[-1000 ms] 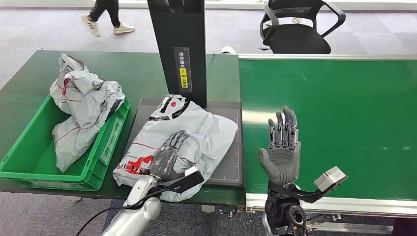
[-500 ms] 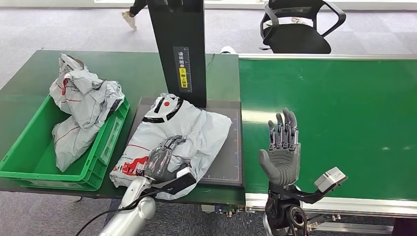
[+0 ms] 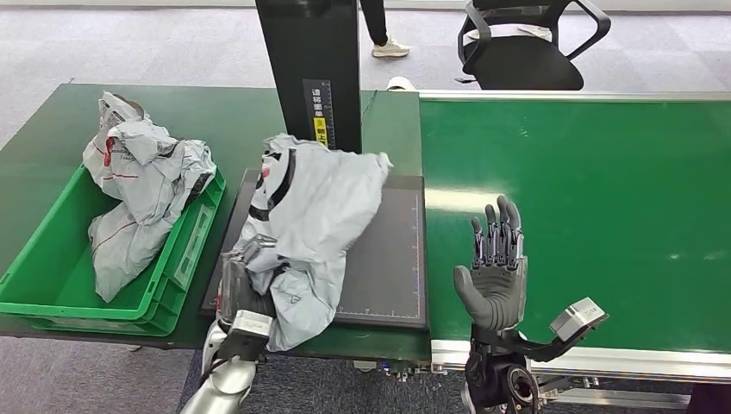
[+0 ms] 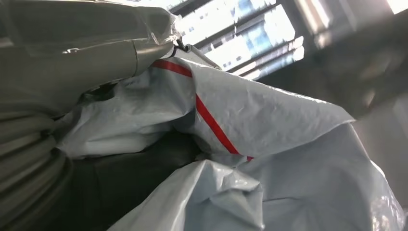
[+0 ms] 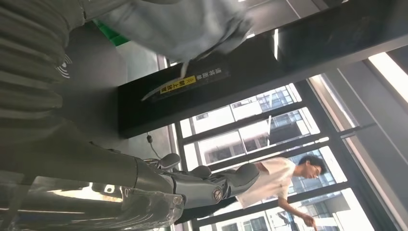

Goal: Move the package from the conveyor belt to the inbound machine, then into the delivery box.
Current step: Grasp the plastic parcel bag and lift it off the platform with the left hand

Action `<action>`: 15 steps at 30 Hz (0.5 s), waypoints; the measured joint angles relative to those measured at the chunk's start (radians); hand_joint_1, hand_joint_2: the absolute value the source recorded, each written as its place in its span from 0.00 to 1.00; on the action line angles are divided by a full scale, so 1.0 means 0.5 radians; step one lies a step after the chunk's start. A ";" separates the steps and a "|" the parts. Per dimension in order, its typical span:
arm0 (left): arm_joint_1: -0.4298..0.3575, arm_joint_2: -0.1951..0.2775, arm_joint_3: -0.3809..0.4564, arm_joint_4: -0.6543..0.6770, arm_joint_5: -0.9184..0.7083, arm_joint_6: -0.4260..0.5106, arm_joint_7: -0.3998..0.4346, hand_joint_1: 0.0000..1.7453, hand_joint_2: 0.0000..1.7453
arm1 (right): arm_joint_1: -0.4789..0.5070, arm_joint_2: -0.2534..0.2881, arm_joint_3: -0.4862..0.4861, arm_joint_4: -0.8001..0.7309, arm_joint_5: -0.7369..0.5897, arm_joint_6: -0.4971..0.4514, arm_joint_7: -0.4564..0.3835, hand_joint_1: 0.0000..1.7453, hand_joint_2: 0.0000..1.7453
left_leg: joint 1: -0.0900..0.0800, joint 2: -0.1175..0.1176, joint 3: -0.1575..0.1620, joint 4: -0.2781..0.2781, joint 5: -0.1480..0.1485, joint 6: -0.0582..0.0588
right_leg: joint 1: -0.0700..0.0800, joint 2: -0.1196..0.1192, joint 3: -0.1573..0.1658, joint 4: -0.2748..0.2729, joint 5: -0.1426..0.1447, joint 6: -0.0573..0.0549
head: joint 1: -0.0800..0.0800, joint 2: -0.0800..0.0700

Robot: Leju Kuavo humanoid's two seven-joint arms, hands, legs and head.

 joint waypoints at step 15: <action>0.177 0.083 0.104 -1.160 0.781 -0.295 -0.001 0.98 1.00 | 0.028 0.000 -0.034 -0.001 -0.007 -0.028 -0.005 0.00 1.00 | 0.000 0.001 -0.002 0.000 0.000 0.000 | 0.000 0.000 -0.002 0.000 0.000 0.000 | 0.000 0.000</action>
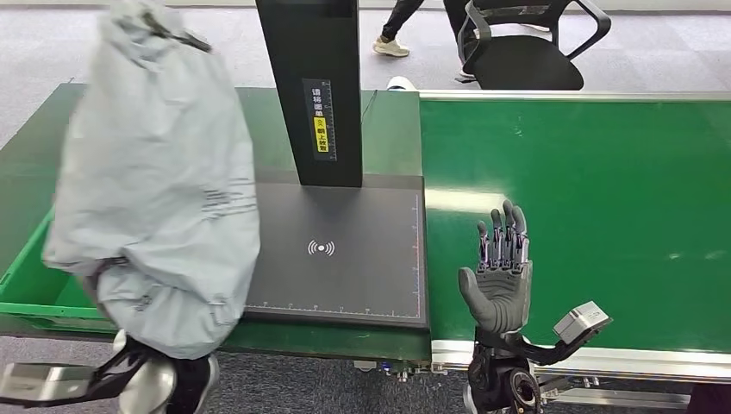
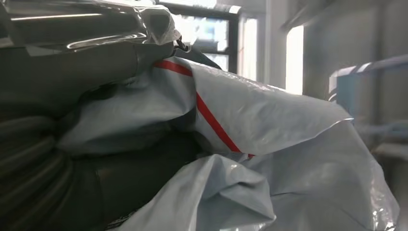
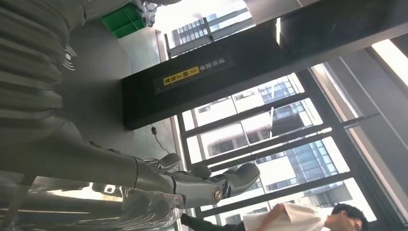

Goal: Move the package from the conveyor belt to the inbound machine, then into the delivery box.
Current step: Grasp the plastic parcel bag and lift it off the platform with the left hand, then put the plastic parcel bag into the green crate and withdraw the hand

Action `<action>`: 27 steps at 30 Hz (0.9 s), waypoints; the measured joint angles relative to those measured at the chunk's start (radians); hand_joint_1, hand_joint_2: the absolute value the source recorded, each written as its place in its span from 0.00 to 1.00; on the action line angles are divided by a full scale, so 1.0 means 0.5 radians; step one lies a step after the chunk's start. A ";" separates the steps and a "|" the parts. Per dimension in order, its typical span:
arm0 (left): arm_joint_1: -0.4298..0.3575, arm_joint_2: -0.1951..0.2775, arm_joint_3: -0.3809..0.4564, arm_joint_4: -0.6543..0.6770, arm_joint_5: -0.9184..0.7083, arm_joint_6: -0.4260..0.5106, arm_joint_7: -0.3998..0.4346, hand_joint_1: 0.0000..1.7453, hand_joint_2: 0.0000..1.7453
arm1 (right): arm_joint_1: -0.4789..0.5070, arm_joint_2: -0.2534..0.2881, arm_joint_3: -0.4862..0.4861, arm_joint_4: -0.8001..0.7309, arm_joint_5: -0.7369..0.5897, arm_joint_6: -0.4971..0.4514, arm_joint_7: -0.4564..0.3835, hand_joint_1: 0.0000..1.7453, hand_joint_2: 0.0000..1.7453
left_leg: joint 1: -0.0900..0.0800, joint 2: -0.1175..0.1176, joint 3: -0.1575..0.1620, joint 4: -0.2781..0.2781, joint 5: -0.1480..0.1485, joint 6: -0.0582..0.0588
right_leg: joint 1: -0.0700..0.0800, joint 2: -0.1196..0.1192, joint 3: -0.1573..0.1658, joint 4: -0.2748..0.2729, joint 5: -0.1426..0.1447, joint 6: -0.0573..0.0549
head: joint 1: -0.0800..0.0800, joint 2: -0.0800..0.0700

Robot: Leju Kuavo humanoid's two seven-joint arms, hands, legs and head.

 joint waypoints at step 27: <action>-0.383 0.333 1.395 0.987 -0.110 -0.233 0.088 0.92 1.00 | 0.082 0.034 -0.051 -0.076 0.003 0.068 0.010 0.00 1.00 | 0.001 0.001 0.000 0.000 0.001 -0.001 | 0.001 0.001 -0.002 0.001 0.000 -0.001 | 0.001 0.000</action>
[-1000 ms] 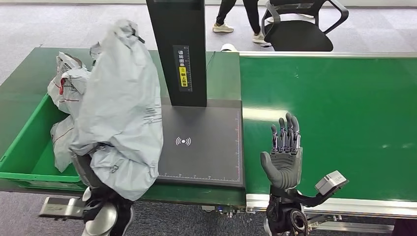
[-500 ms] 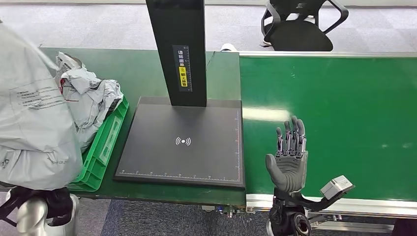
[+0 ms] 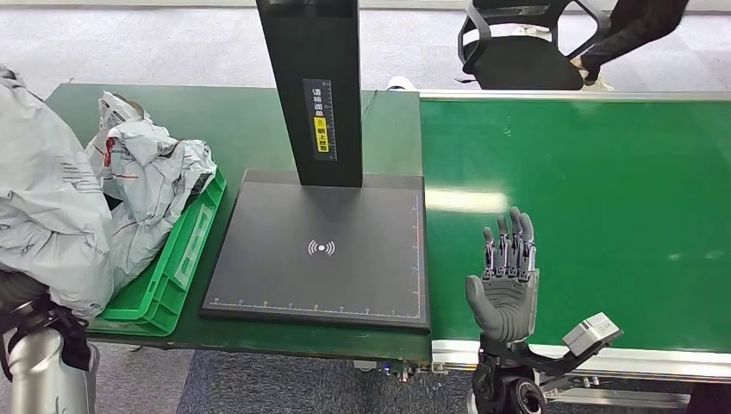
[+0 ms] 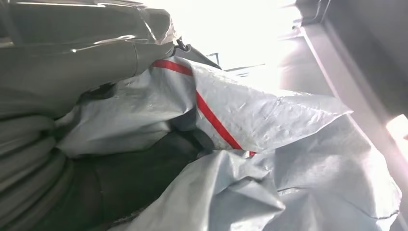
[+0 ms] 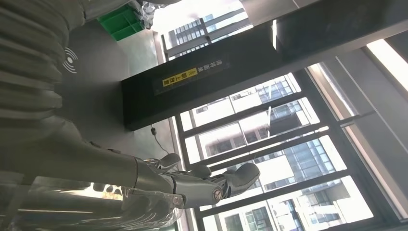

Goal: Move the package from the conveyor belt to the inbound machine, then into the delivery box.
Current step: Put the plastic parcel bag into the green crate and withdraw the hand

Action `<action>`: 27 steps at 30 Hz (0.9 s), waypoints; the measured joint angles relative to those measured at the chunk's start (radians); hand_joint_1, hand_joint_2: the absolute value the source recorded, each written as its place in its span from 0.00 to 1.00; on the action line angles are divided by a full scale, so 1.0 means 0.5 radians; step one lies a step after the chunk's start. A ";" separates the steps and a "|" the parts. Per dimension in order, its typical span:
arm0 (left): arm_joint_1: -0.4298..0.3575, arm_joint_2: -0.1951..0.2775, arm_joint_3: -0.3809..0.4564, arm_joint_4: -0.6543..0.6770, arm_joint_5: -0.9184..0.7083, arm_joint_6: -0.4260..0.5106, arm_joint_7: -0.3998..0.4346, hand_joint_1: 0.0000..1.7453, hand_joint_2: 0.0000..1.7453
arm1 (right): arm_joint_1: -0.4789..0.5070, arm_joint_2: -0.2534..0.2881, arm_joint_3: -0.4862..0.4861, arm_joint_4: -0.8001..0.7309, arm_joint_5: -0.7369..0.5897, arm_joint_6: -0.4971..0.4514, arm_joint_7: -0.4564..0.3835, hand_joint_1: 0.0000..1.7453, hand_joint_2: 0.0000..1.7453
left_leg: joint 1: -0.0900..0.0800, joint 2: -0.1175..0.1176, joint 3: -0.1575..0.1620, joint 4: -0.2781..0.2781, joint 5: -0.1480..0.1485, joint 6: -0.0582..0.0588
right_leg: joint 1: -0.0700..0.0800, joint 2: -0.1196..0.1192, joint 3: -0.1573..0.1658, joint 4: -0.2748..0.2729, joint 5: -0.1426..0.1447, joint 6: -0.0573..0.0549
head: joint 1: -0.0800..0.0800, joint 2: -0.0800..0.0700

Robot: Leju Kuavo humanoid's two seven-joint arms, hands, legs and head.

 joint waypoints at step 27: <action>-0.711 0.226 -0.125 0.558 -0.065 -0.033 0.209 0.07 1.00 | 0.029 0.039 -0.037 -0.042 0.043 0.028 0.035 0.00 1.00 | 0.002 0.001 -0.001 0.000 0.001 -0.001 | 0.001 0.000 -0.001 0.001 0.000 0.000 | 0.000 0.000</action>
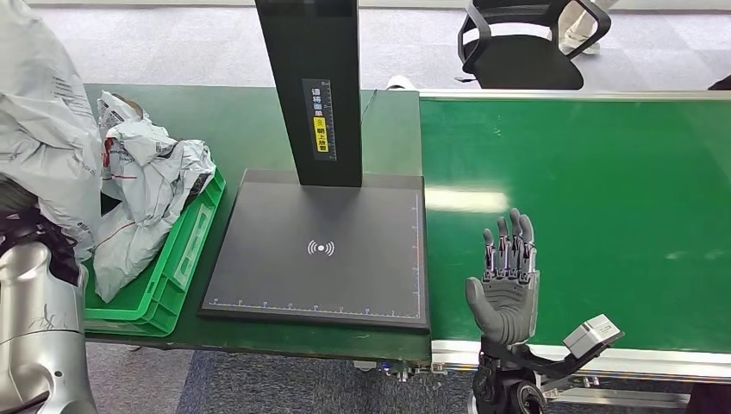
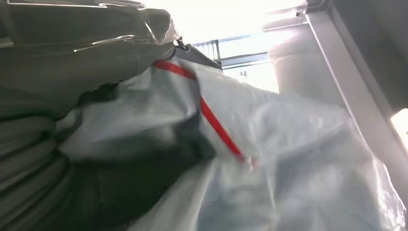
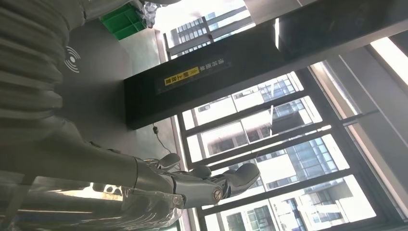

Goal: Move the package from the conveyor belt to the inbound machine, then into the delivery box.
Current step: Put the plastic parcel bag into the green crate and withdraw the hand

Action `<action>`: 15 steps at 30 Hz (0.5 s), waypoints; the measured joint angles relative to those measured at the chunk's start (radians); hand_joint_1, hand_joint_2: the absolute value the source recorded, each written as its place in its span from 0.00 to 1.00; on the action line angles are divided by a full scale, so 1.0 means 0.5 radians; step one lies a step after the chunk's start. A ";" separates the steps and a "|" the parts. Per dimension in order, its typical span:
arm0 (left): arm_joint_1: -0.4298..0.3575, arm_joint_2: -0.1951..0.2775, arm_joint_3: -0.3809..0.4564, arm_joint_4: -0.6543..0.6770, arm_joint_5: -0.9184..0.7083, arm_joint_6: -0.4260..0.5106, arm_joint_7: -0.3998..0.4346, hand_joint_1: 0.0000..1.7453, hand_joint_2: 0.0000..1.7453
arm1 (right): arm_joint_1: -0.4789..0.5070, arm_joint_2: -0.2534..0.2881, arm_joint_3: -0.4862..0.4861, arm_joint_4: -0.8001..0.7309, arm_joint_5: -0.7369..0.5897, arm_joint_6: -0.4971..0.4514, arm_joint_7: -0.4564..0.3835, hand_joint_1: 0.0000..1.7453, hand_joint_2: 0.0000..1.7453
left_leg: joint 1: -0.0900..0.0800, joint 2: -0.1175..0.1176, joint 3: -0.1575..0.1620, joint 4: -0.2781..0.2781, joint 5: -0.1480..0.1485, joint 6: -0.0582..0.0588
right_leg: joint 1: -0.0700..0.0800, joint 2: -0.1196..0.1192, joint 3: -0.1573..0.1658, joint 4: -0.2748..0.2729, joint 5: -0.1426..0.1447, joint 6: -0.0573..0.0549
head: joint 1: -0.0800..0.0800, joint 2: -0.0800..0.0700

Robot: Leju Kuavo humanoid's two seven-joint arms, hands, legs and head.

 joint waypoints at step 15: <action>0.066 0.009 -0.022 0.138 -0.116 -0.071 0.079 0.00 1.00 | 0.029 0.008 -0.027 -0.020 0.005 0.007 0.000 0.00 1.00 | 0.000 0.000 -0.001 0.000 0.000 0.000 | 0.000 0.000 0.000 0.000 0.000 0.000 | 0.000 0.000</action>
